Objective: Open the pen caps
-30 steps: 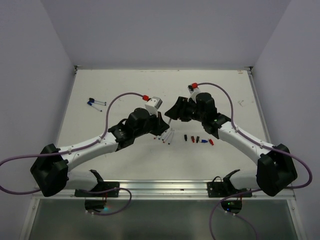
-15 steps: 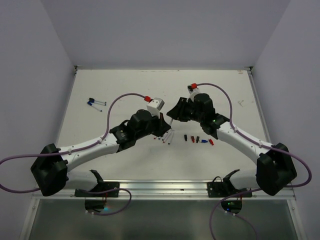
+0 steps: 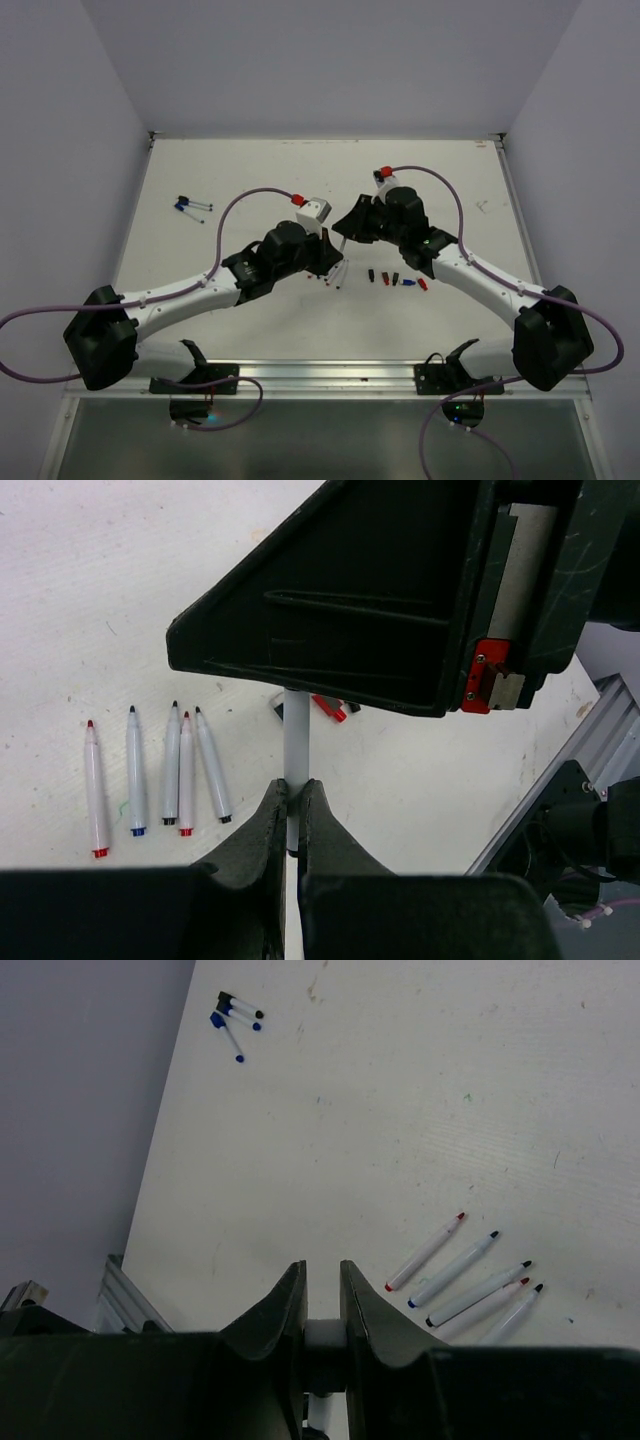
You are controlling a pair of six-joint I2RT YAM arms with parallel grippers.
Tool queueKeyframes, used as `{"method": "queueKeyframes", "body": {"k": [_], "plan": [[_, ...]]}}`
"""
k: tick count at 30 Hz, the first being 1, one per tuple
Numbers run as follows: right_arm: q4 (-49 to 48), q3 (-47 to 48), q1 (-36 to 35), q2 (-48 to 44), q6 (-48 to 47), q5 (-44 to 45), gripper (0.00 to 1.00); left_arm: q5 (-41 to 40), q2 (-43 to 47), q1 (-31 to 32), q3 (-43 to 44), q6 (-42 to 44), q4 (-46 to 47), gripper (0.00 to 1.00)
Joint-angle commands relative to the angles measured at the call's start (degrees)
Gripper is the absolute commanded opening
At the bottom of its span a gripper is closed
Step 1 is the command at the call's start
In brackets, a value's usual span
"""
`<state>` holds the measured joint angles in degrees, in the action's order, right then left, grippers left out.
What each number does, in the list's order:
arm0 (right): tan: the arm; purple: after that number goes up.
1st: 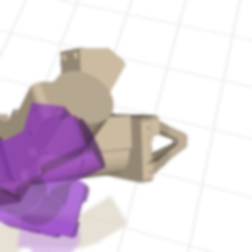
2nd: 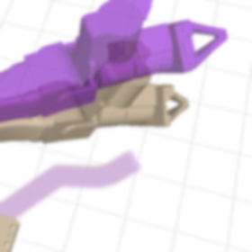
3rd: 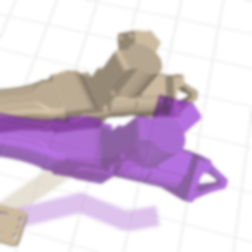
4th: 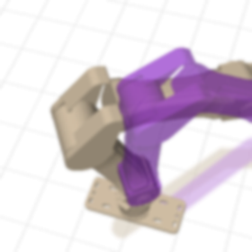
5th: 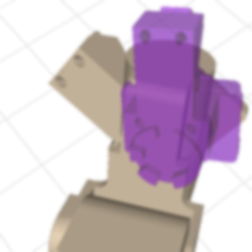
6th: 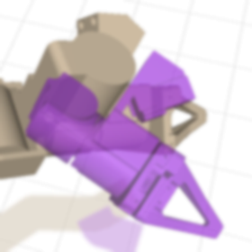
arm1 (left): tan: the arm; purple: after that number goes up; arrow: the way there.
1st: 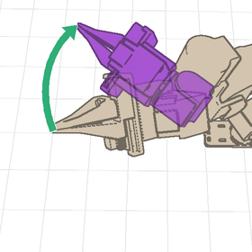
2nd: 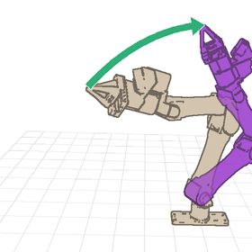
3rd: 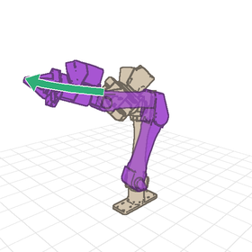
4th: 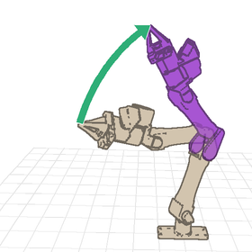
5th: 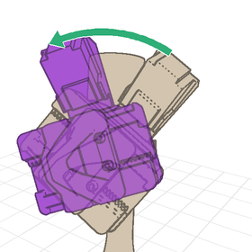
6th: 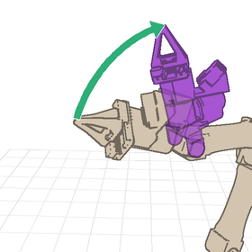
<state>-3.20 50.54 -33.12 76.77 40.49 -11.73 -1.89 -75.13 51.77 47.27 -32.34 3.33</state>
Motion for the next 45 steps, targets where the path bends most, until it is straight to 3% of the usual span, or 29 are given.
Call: {"method": "queueKeyframes", "body": {"k": [1, 2, 4, 5, 6, 9, 12, 17, 21, 22, 27, 32, 37, 39, 42, 43, 44, 45], "plan": [[-1.1, 1.8, 0.3, 0.3, -1.8, 1.6, 0.00, -0.1, 0.2, 0.4, 1.9, 0.0, 0.6, 0.00], [-1.0, 1.7, 0.3, 0.2, -1.6, 1.7, 0.00, -0.1, 0.0, 0.4, 1.9, 0.3, 0.3, 0.00], [-1.0, 1.3, 0.3, -0.2, -1.3, 1.2, 0.00, -1.8, -0.1, 0.4, 2.7, 1.5, -1.4, 0.14], [-1.1, 1.1, 0.3, -0.5, -0.4, 0.9, 0.00, -2.3, -0.1, 0.4, 2.9, 2.4, -1.6, 0.28], [-1.5, 0.9, 0.3, -0.6, 0.0, 0.0, 0.00, -2.5, -0.2, 0.4, 3.0, 2.7, -1.7, 0.32], [-2.9, 0.1, 0.3, -1.0, 2.3, -1.2, 0.00, -3.0, -0.5, 0.4, 3.2, 2.6, -1.5, 0.42], [-4.0, -0.3, 0.2, -1.4, 3.8, -2.3, 0.00, -3.6, -0.8, 0.4, 2.7, 2.2, -0.6, 0.43], [-4.8, -0.5, 0.0, -1.8, 5.6, -3.1, 0.00, -2.9, -2.2, 0.4, 2.7, 1.8, 1.8, 0.42], [-5.8, -0.8, -0.1, -2.4, 5.7, -4.3, 0.00, 1.6, -2.5, 0.4, 3.4, 3.8, 2.7, 0.02], [-5.8, -1.0, -0.1, -2.6, 5.5, -4.3, 0.00, 4.4, -2.0, 0.4, 3.4, 4.4, 4.1, 0.00], [-14.2, -4.8, 0.3, -3.6, 3.8, -10.7, 0.00, 24.5, 6.9, -1.1, -2.4, 4.1, 15.5, 0.00], [-37.1, -10.5, 1.6, -3.3, 10.3, -23.1, 0.00, 40.5, 15.0, -4.3, -10.2, -4.2, 38.3, 0.00], [-58.1, -14.0, 1.5, -2.9, 19.2, -30.4, 0.00, 44.3, 16.2, -4.3, -13.2, -10.6, 52.5, 0.00], [-61.3, -14.2, 1.4, -2.3, 22.2, -31.9, 0.00, 44.7, 16.2, -4.3, -13.6, -12.2, 54.8, 0.00], [-58.9, -13.8, 1.4, -4.4, 21.1, -31.1, 0.00, 40.3, 17.1, -4.3, -11.2, -9.6, 48.6, 0.00], [-49.7, -13.4, 1.3, -5.7, 18.7, -30.2, 0.00, 37.3, 17.9, -4.3, -9.9, -7.8, 38.5, 0.00], [-43.8, -12.9, 1.0, -7.2, 12.6, -25.8, 0.00, 28.3, 18.2, -3.8, -5.8, -5.5, 31.1, 0.00], [-29.7, -11.3, 0.8, -10.9, 9.1, -22.7, 0.00, 21.5, 18.3, -3.1, -3.3, -1.5, 16.8, 0.00]]}}
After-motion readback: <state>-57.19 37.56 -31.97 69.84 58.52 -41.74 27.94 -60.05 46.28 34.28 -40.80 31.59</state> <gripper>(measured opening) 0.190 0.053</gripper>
